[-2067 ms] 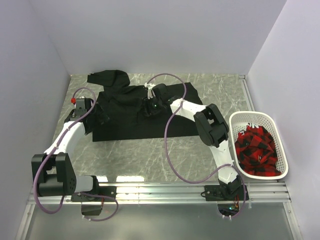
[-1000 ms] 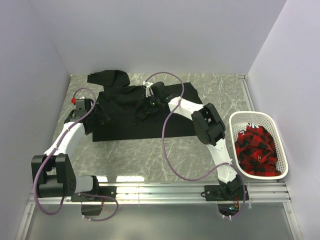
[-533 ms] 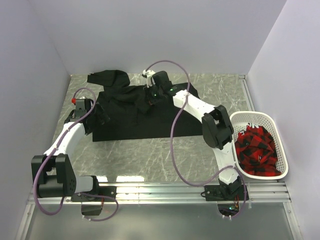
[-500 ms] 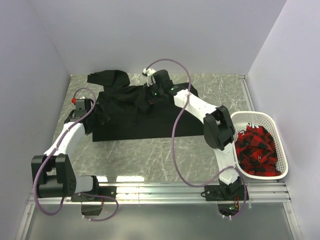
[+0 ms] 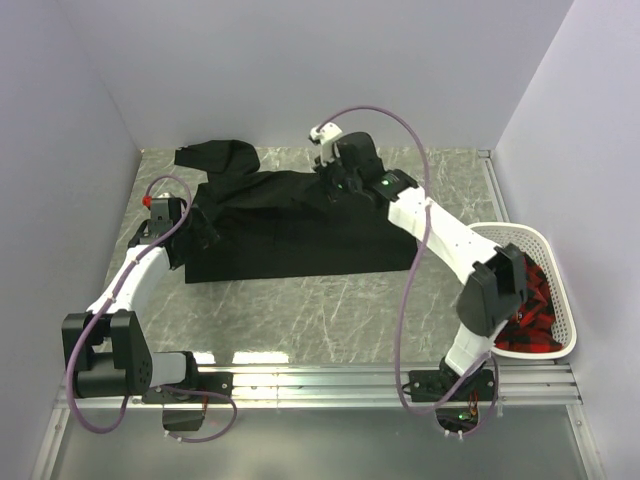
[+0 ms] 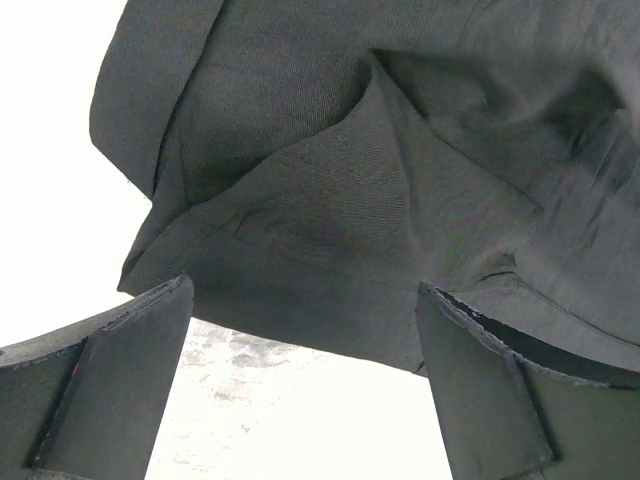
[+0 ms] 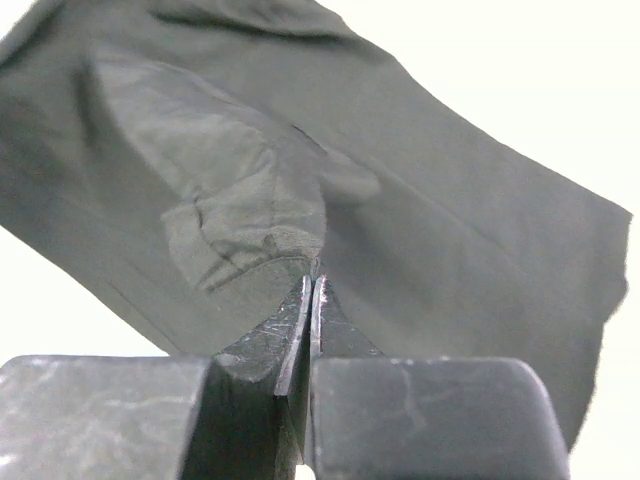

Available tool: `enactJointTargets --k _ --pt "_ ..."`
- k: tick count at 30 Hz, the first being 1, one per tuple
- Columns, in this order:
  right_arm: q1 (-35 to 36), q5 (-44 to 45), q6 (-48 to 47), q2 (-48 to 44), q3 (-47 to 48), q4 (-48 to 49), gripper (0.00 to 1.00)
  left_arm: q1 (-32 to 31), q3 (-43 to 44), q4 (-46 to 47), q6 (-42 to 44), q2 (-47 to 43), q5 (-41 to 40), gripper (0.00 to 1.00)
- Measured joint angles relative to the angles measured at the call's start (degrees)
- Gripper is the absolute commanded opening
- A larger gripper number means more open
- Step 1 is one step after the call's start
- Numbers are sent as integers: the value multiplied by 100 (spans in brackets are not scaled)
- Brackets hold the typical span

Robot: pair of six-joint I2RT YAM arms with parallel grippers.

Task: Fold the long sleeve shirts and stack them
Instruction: Fold the shirt

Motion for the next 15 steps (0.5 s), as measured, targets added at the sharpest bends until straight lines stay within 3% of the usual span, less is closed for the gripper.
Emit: enactJointTargets --k 15 --pt "0 1670 -400 -1910 -2420 354 0 0 -48 11 -7 0 61 99"
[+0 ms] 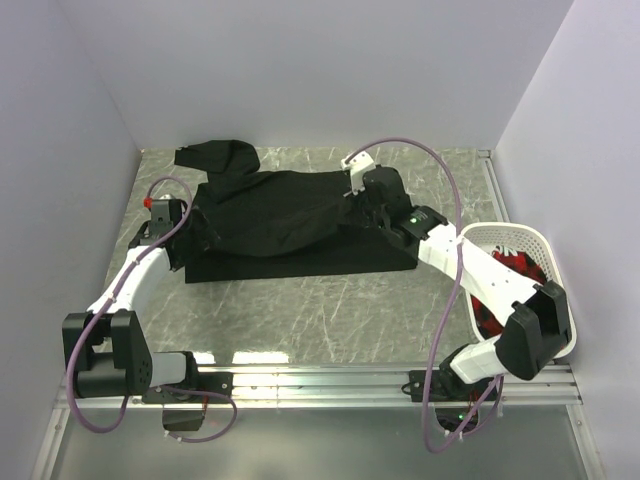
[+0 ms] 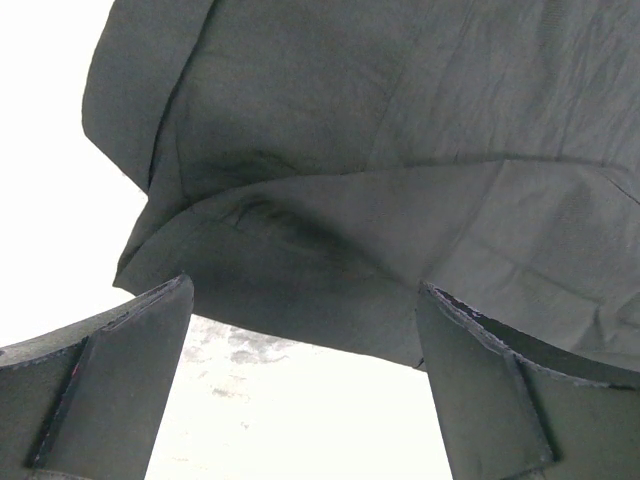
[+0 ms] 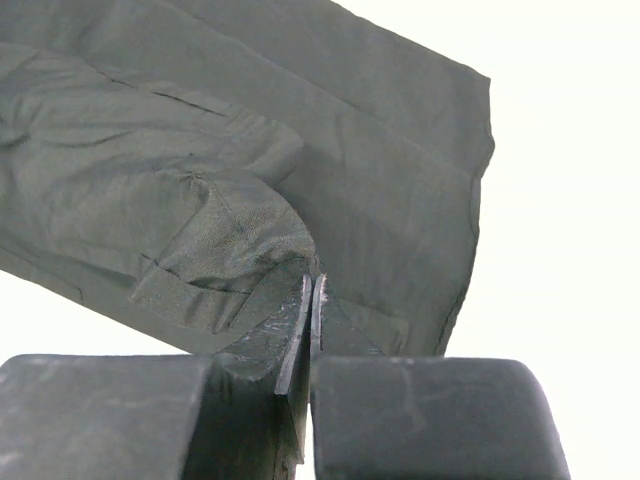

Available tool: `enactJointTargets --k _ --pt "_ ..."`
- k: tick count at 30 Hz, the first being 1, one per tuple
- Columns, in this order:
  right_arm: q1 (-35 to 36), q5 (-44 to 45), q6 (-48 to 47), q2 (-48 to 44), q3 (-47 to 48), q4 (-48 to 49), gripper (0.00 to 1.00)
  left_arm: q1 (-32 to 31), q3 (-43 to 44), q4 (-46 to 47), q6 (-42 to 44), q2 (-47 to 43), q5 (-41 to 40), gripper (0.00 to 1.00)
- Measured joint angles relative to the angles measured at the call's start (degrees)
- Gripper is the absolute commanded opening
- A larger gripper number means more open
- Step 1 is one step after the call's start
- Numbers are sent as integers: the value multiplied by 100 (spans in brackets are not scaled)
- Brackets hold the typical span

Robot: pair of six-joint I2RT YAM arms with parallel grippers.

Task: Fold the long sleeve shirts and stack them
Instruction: Fold the shirt

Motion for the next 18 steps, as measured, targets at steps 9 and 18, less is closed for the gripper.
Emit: enactJointTargets --k 9,18 --pt "-2 201 166 -199 -1012 376 0 0 -44 2 -24 0 42 99" --pt "0 323 564 -26 -1191 170 49 0 -48 39 -28 0 42 99"
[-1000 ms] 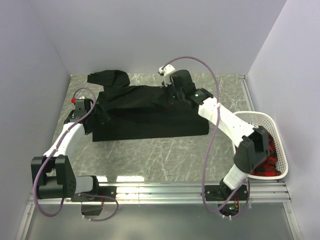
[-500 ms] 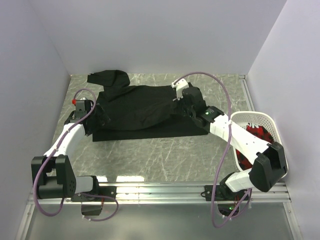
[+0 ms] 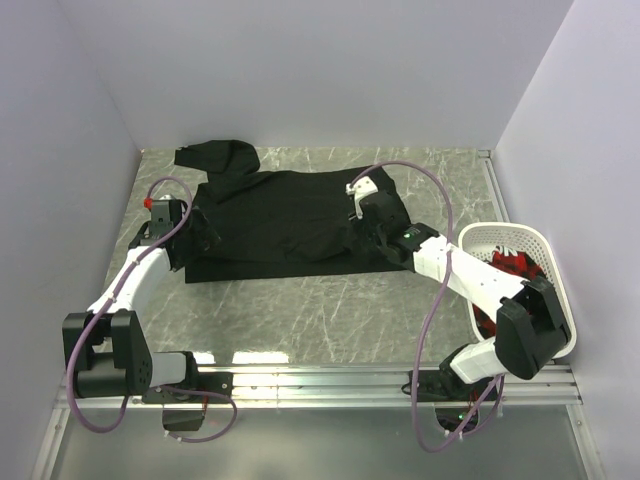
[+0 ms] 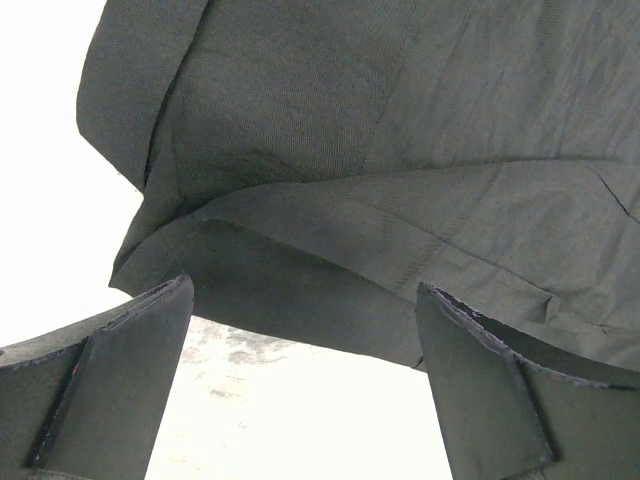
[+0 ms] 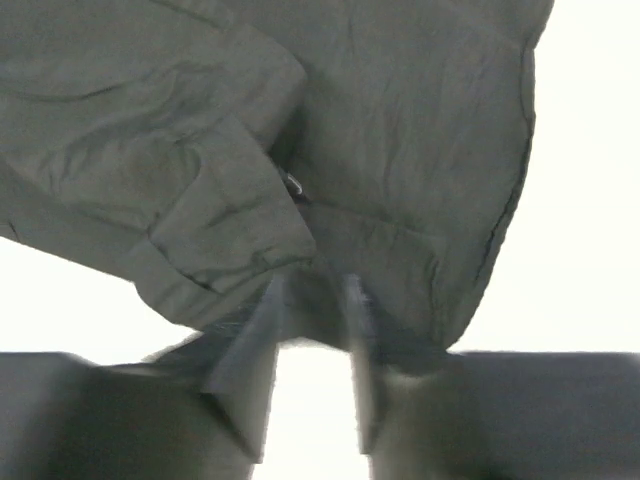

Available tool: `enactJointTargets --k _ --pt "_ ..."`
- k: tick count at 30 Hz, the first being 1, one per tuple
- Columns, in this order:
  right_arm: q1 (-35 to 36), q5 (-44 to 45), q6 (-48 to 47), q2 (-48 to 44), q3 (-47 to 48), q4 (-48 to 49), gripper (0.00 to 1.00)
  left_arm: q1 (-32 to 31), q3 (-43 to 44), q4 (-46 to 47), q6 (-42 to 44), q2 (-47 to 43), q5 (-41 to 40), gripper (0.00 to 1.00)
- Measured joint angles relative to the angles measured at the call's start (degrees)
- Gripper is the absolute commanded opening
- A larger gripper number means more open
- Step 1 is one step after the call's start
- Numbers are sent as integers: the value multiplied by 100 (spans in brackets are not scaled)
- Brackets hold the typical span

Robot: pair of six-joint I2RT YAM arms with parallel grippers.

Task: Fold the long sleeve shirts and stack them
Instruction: Fold the shirt

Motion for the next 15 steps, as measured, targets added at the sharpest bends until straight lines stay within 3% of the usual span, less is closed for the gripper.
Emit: enactJointTargets --k 1,3,6,10,15 --pt "0 -37 24 2 0 -33 59 0 0 0 -7 0 0 99" --pt "-9 -98 197 -9 2 -74 64 0 0 2 -13 0 0 99" --pt "-103 -179 632 -33 4 -87 64 0 0 11 -15 0 0 99" --pt "-728 -560 1462 -138 -44 -11 66 0 0 37 -17 0 0 99" --pt "-1565 -1539 2745 -463 -870 761 65 0 0 37 -17 2 0 99"
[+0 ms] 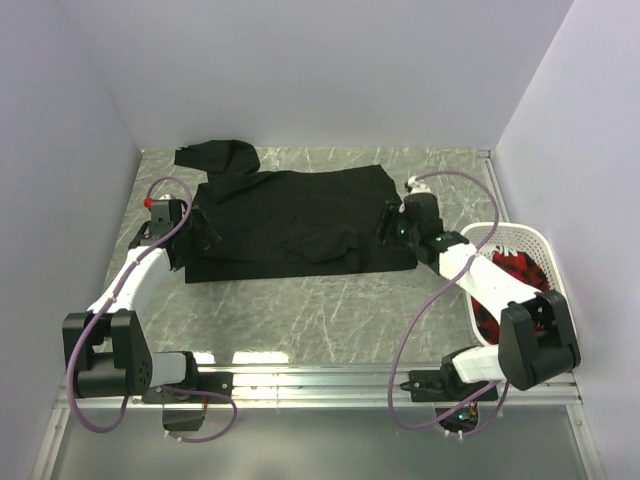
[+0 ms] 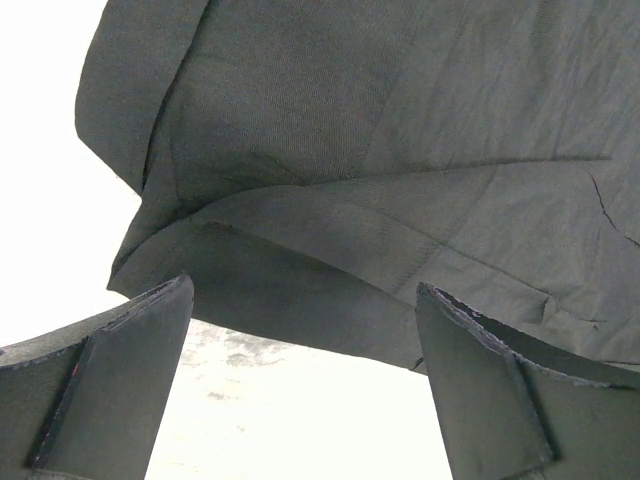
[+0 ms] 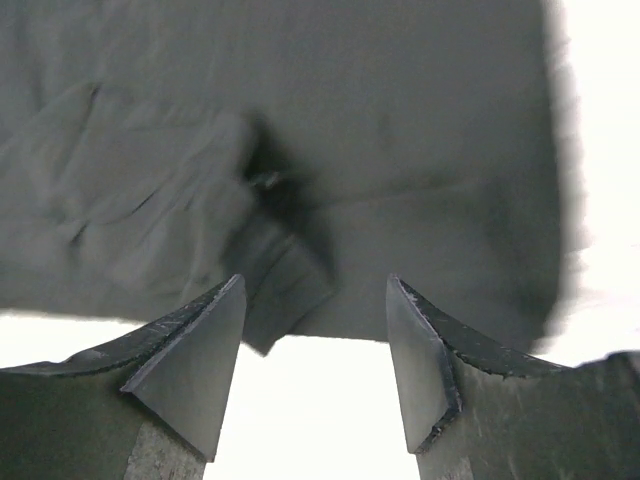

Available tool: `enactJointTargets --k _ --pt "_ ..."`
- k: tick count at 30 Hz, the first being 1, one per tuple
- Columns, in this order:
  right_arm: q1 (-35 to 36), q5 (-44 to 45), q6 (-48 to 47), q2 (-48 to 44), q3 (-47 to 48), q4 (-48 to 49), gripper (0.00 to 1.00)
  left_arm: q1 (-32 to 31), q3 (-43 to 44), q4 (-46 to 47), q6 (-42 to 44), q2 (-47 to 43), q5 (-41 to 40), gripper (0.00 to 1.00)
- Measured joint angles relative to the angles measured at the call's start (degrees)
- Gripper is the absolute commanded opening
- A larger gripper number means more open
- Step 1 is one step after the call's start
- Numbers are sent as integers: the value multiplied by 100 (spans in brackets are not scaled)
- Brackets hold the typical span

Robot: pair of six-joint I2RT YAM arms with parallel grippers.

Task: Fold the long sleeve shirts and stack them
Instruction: Fold the shirt

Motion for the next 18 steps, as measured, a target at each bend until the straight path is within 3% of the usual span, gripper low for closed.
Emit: enactJointTargets --k 5,11,18 --pt "313 -570 588 212 -551 476 65 0 0 0 -17 7 0 99" --pt "1141 -181 358 354 -577 533 65 0 0 2 -35 7 0 99" --pt "1453 393 81 879 -398 457 52 0 0 2 -35 7 0 99"
